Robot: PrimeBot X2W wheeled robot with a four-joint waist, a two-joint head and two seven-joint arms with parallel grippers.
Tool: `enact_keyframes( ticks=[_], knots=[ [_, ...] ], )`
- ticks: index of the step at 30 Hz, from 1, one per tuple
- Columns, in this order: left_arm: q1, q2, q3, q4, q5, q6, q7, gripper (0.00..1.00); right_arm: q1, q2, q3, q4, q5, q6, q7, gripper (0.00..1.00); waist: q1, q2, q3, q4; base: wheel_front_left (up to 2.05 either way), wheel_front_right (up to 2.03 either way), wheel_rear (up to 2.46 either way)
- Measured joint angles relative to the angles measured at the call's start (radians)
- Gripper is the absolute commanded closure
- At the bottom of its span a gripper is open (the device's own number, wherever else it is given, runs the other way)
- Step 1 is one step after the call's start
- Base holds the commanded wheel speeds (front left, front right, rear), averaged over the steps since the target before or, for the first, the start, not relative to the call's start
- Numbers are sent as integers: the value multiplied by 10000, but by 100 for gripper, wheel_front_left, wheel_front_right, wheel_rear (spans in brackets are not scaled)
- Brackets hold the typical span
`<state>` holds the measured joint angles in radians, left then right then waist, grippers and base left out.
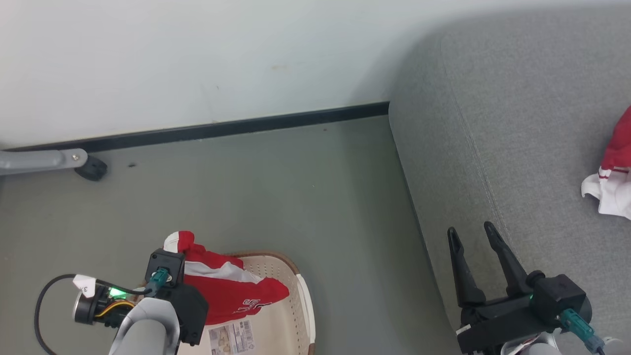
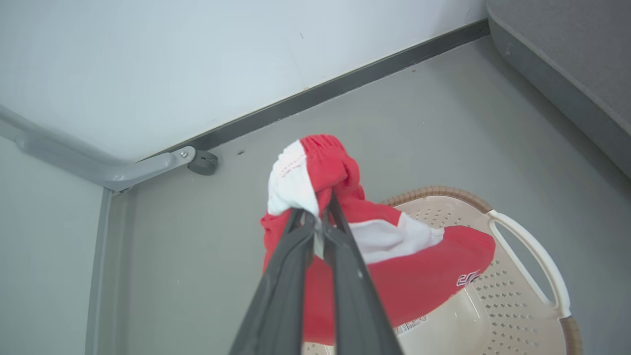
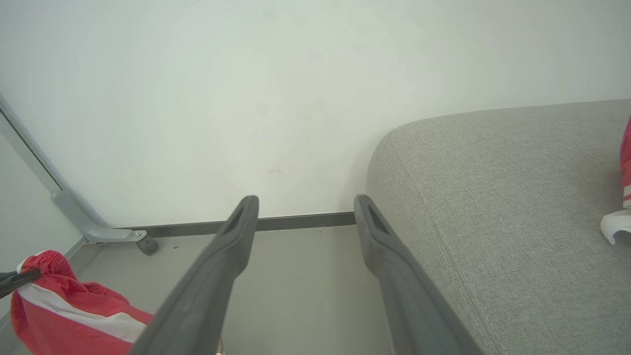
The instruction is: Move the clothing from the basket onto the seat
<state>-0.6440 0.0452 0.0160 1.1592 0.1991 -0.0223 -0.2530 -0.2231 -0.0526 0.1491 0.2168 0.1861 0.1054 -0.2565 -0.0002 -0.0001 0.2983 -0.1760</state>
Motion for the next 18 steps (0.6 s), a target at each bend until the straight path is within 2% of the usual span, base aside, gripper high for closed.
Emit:
enact_keyframes(
  ticks=[6,10,18],
  knots=[
    [513,-100,-86,-732,-194,-255,2,100,443,-75,113,182,102,88,0,0,0,0,-895,311,0,0,0],
    [1053,-127,-244,-1695,-355,-495,6,100,797,-150,182,297,165,92,0,0,0,0,-1502,506,0,0,0],
    [2313,-132,-493,-3777,-928,-685,6,100,1593,-213,449,272,174,107,2,0,-1,-1,-2556,881,0,0,0]
  ],
)
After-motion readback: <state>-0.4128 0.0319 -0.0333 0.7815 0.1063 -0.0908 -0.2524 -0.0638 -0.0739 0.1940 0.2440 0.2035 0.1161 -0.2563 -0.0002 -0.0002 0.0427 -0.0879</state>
